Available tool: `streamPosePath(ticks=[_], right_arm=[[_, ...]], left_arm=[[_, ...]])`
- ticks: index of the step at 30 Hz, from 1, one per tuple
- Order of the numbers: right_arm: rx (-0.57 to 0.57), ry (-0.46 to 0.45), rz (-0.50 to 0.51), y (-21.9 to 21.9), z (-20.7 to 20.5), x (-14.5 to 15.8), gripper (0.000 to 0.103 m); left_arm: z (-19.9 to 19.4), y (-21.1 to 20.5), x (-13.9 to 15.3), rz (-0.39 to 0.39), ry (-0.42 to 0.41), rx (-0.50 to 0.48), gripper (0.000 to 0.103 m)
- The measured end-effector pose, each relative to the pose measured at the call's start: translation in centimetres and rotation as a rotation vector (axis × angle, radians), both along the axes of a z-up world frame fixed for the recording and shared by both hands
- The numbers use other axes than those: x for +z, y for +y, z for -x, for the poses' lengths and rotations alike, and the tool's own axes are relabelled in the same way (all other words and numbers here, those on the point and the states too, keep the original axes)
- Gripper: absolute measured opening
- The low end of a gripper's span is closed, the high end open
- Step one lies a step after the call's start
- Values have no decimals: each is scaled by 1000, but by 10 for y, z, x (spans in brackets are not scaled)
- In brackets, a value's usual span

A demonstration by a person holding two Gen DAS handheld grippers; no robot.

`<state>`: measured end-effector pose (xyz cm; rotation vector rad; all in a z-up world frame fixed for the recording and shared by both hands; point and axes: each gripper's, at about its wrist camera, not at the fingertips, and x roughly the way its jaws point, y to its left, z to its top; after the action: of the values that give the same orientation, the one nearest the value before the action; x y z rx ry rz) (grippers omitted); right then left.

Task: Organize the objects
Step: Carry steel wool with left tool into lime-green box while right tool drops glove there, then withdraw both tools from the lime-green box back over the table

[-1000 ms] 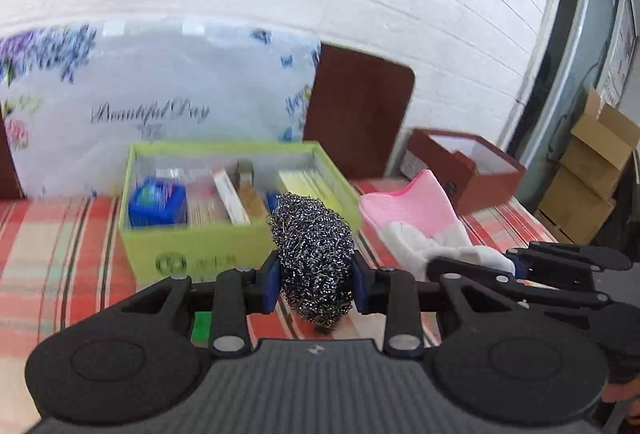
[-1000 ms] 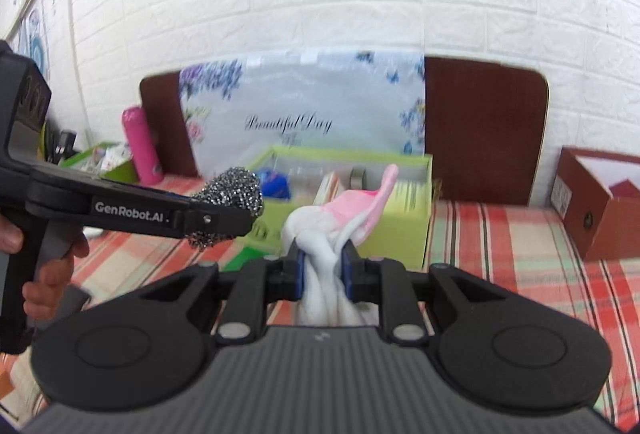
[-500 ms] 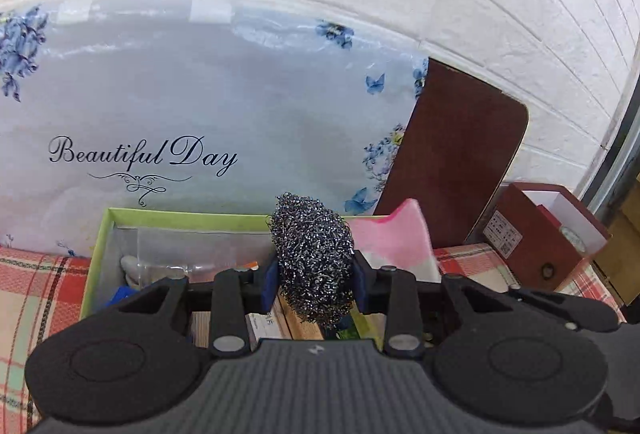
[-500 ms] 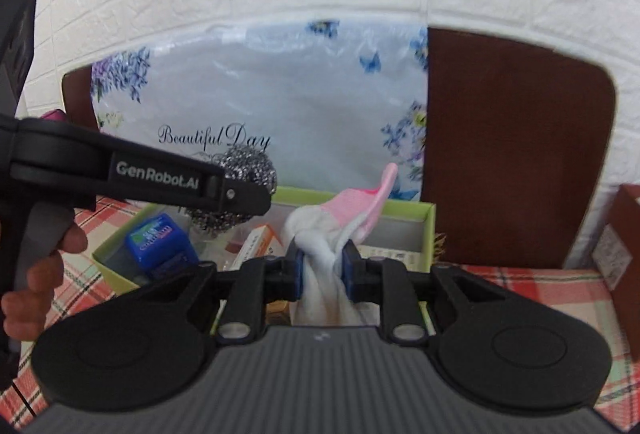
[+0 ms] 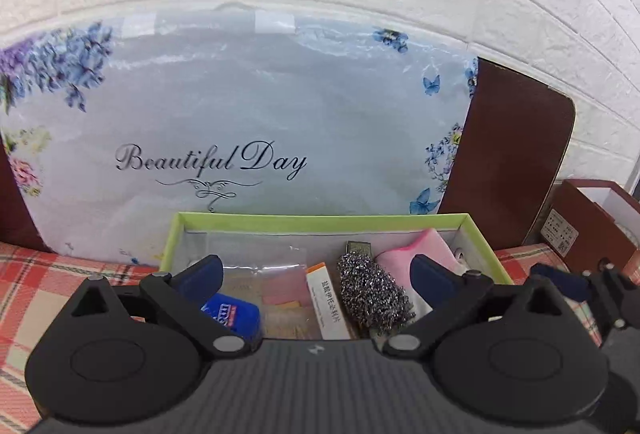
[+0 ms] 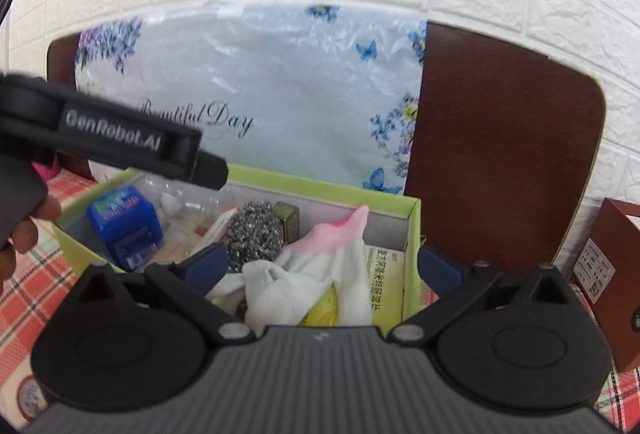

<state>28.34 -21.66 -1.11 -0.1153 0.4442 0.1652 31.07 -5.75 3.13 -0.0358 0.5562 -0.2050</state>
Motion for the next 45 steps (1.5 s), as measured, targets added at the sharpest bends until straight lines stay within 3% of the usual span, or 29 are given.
streamPosePath(ticks=[5, 10, 21, 29, 37, 44, 45], right_arm=[[-6, -44, -51, -10, 39, 31, 103], [-48, -74, -66, -16, 90, 47, 103], [-74, -48, -60, -6, 192, 32, 103], [-136, 15, -107, -8, 227, 3, 103], [-178, 65, -103, -4, 237, -23, 103], [-170, 105, -92, 7, 233, -38, 103], [-167, 108, -88, 9, 232, -39, 103]], left_arm=[[46, -2, 21, -50, -11, 20, 103], [104, 6, 31, -11, -29, 6, 103], [191, 28, 6, -3, 12, 66, 103], [215, 30, -15, -26, 36, 47, 103], [217, 44, -41, -46, 85, 53, 101], [210, 64, -68, 8, 139, 48, 98], [207, 65, -72, 15, 149, 46, 94]])
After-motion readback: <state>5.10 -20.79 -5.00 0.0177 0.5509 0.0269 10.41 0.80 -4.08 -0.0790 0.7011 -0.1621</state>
